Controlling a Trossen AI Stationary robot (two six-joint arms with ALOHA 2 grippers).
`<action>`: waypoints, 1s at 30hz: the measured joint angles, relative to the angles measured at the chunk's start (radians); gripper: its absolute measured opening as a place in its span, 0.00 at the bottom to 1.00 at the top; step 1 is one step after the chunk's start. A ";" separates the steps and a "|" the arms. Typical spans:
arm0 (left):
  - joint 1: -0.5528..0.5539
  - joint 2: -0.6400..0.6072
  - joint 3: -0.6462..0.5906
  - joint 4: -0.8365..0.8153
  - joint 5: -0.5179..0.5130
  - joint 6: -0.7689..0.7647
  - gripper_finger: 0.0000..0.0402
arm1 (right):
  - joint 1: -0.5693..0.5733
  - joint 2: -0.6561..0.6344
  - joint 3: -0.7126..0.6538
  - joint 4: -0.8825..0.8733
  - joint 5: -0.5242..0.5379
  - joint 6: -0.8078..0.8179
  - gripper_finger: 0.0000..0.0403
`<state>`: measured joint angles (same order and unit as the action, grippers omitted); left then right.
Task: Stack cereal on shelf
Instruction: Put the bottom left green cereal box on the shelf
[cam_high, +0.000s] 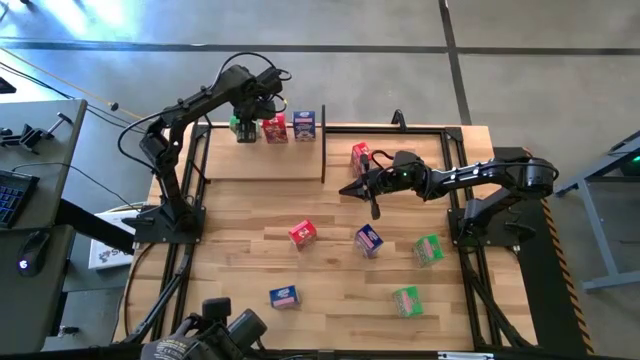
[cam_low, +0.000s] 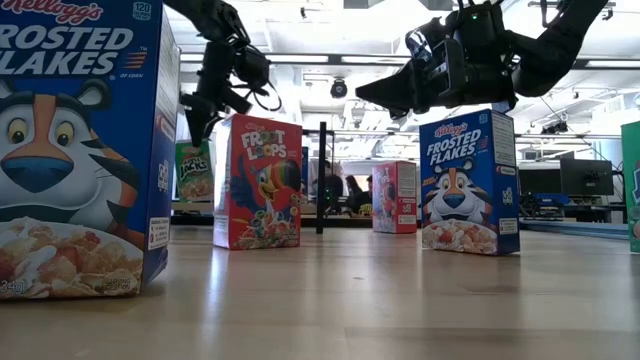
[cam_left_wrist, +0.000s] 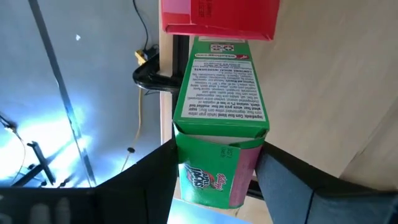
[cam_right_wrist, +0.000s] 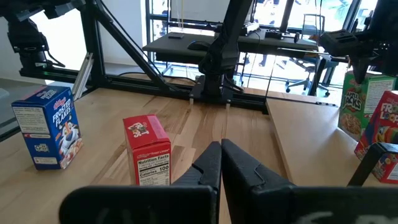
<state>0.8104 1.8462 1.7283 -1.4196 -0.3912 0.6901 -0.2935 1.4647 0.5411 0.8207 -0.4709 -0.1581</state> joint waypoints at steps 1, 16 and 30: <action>0.000 0.000 0.000 -0.002 0.000 -0.005 0.49 | 0.000 0.000 0.000 0.000 0.000 0.000 0.00; 0.000 0.000 0.000 0.003 0.027 -0.030 0.49 | 0.000 0.000 0.000 0.000 0.000 0.000 0.00; -0.004 0.000 0.000 0.023 0.110 -0.063 0.46 | 0.000 0.000 0.000 0.000 0.000 0.000 0.00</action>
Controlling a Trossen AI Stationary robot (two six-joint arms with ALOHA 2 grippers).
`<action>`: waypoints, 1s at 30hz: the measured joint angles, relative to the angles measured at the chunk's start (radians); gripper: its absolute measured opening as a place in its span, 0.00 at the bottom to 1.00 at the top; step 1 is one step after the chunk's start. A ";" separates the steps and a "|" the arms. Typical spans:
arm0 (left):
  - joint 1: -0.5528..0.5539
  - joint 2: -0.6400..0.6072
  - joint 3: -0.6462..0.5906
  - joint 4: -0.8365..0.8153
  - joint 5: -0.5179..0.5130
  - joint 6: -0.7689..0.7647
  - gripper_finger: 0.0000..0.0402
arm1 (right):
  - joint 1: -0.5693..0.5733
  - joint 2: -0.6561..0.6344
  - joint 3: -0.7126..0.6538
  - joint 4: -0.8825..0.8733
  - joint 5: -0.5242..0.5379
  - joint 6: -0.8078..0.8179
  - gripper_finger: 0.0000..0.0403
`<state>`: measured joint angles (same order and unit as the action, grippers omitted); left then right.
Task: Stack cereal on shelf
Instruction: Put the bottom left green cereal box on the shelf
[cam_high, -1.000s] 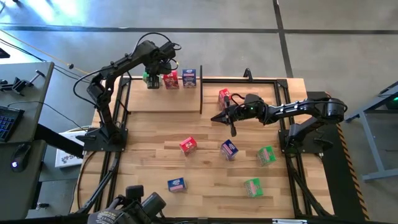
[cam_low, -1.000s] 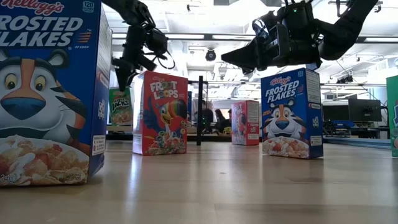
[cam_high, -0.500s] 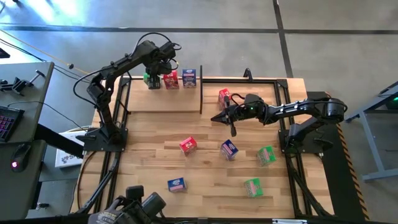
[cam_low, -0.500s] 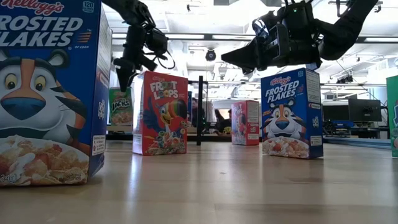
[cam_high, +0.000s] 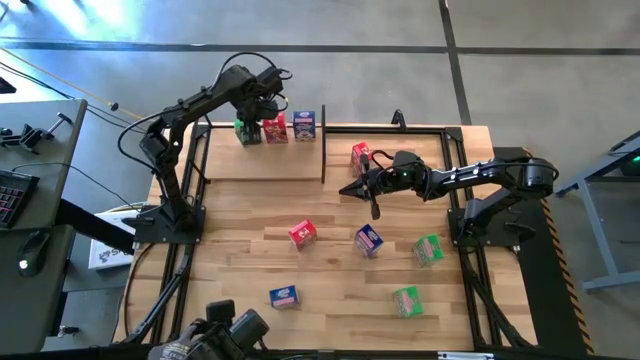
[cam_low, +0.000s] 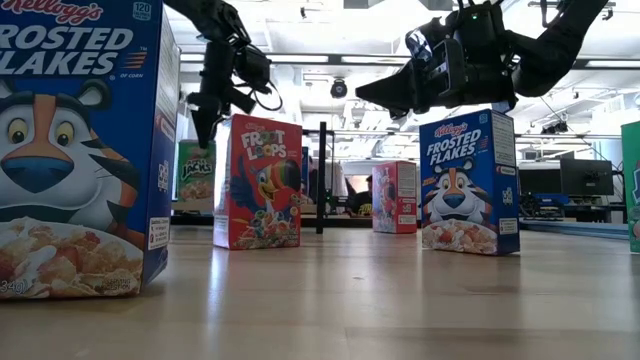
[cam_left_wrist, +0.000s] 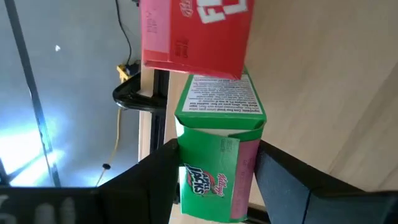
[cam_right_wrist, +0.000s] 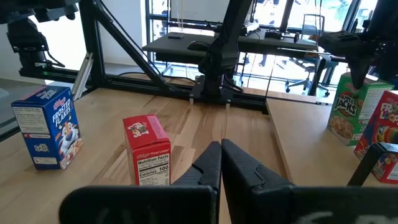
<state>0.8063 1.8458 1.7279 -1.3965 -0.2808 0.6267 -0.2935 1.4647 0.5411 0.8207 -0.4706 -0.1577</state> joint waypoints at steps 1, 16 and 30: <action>-0.005 0.000 0.000 0.008 0.000 -0.016 0.45 | 0.000 0.000 0.000 0.000 0.000 0.000 0.00; -0.061 0.000 0.000 0.014 -0.007 -0.065 0.50 | 0.000 0.000 0.000 0.000 0.000 0.002 0.00; -0.047 -0.088 0.000 -0.006 -0.089 -0.116 0.54 | 0.000 0.000 0.000 0.000 0.000 0.002 0.00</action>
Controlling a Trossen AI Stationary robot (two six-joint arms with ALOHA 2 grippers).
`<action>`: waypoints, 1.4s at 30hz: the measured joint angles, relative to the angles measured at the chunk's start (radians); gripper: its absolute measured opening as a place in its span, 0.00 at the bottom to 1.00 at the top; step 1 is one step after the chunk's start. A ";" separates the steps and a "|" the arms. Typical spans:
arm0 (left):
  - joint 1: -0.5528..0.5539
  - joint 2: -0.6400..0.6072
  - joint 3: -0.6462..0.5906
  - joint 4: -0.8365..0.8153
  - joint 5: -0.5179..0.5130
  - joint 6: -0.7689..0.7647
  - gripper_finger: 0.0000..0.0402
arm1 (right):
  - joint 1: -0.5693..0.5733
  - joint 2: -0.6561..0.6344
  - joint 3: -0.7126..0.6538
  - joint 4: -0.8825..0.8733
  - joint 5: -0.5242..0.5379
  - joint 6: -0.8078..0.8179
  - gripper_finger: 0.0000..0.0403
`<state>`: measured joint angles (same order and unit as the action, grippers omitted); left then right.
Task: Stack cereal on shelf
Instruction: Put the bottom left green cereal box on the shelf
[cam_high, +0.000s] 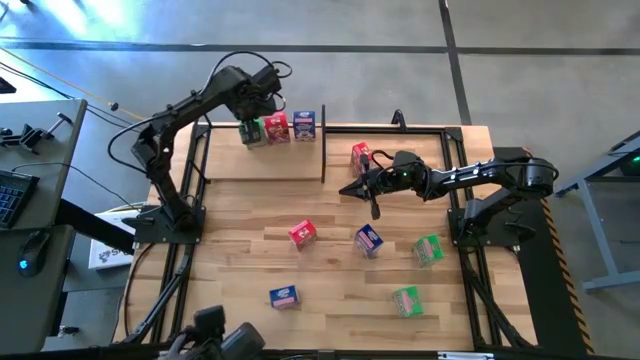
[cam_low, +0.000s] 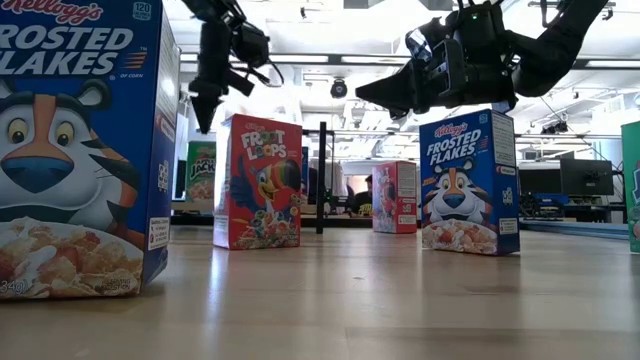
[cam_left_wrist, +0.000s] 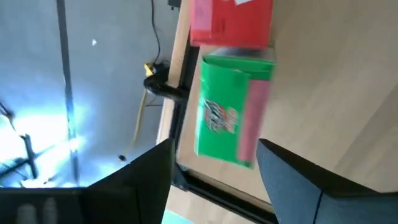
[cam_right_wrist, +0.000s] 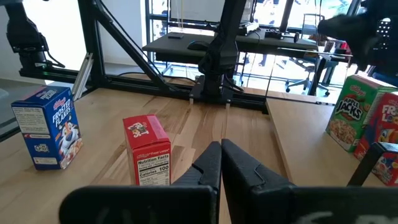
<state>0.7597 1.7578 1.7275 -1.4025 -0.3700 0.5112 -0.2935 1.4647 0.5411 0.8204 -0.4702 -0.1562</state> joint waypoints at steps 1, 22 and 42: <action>0.000 -0.011 0.000 -0.014 0.011 -0.038 0.54 | 0.000 0.000 0.000 0.000 0.000 0.000 0.00; -0.262 -0.444 -0.667 0.636 0.136 -0.657 0.02 | 0.000 0.000 0.000 -0.010 0.000 0.000 0.00; -0.246 -0.447 -1.046 1.178 -0.059 -0.858 0.01 | 0.000 0.000 0.000 -0.016 0.053 -0.002 0.00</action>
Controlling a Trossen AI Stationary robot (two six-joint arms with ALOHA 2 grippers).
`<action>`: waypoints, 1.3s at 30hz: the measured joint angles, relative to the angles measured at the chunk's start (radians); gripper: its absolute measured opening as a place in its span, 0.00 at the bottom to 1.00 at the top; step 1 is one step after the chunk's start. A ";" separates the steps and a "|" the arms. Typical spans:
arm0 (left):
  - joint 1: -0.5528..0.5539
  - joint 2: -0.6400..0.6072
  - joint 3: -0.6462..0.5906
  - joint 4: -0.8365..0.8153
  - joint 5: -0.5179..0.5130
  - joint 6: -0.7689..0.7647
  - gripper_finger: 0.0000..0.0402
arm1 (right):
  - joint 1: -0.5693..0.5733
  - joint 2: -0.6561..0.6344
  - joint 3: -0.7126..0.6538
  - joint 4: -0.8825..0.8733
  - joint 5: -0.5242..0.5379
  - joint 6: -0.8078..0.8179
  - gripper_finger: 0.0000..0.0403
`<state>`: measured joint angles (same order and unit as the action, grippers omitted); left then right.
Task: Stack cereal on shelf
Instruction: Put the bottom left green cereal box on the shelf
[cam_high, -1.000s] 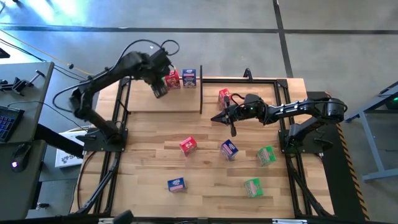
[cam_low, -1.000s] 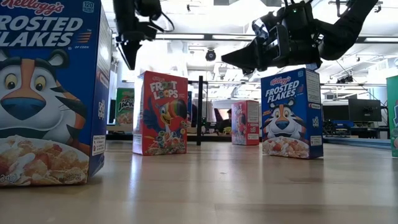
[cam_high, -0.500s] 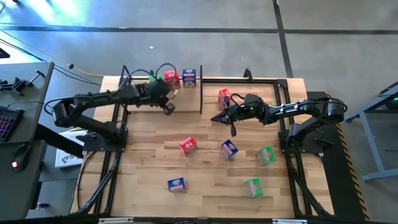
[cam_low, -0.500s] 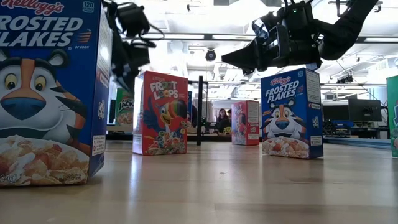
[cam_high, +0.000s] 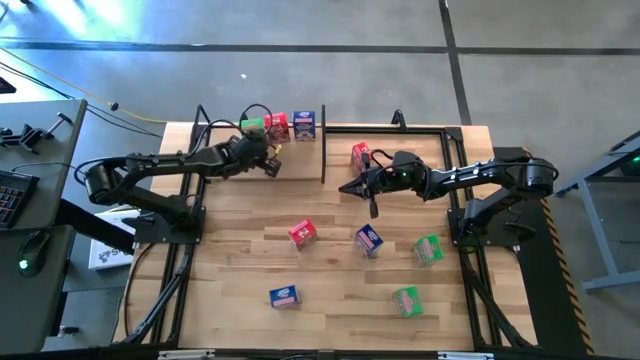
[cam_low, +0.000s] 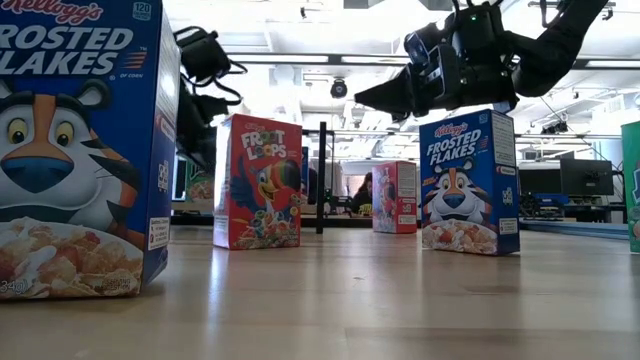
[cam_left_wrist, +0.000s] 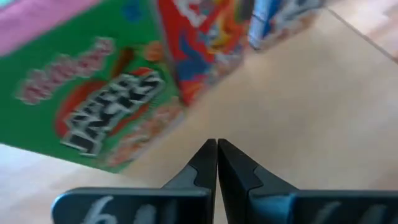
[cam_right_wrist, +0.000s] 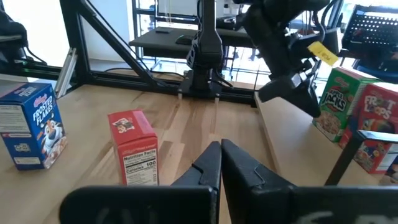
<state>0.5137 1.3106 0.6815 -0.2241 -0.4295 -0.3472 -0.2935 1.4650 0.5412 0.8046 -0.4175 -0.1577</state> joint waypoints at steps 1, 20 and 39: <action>0.006 0.000 0.000 0.002 -0.014 0.000 0.01 | 0.000 0.000 0.000 0.000 0.000 0.000 0.00; 0.126 0.000 0.000 0.055 -0.082 0.044 0.01 | 0.000 0.000 0.000 0.000 0.000 0.000 0.00; 0.147 0.003 0.000 0.064 -0.028 0.072 0.01 | 0.000 0.000 0.000 -0.005 0.000 -0.003 0.00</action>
<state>0.6609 1.3135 0.6815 -0.1598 -0.4571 -0.2756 -0.2935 1.4648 0.5415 0.8000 -0.4171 -0.1611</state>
